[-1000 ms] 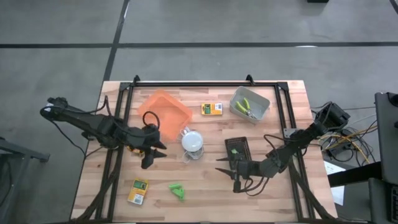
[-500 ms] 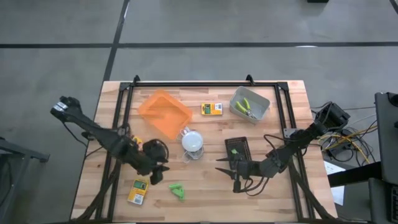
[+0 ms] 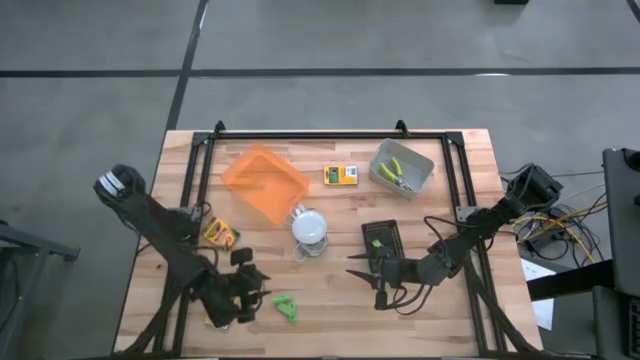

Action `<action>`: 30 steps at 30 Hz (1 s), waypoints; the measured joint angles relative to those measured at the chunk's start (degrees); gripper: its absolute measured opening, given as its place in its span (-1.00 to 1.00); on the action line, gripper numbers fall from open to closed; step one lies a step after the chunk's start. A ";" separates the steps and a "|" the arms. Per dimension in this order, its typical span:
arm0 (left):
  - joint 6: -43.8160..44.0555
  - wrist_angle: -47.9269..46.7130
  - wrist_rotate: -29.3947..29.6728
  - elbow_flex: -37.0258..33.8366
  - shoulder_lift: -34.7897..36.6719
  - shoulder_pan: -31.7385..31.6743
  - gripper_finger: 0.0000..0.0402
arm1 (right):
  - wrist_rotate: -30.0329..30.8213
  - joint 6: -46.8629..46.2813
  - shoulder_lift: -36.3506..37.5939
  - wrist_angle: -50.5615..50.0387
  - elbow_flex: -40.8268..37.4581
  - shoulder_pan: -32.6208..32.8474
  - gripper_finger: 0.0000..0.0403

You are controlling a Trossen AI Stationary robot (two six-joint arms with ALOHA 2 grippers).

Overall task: Pick & Place School Supplies
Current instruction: Put the green eraser into the black bin

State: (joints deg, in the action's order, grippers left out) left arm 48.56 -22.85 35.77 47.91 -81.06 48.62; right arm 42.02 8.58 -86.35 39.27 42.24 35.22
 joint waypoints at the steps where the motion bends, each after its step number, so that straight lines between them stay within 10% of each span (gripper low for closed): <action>1: 0.09 0.99 0.13 -0.48 -0.61 0.55 -0.15 | 0.00 0.00 0.00 0.00 0.00 0.00 -0.33; 30: 8.98 19.89 -2.17 -4.89 -14.16 1.43 -0.15 | -0.02 0.00 -0.02 0.00 -0.02 -0.04 -0.38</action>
State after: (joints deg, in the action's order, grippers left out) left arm 57.53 -2.96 33.61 43.02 -95.22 50.05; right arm 42.00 8.58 -86.37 39.26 42.22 35.18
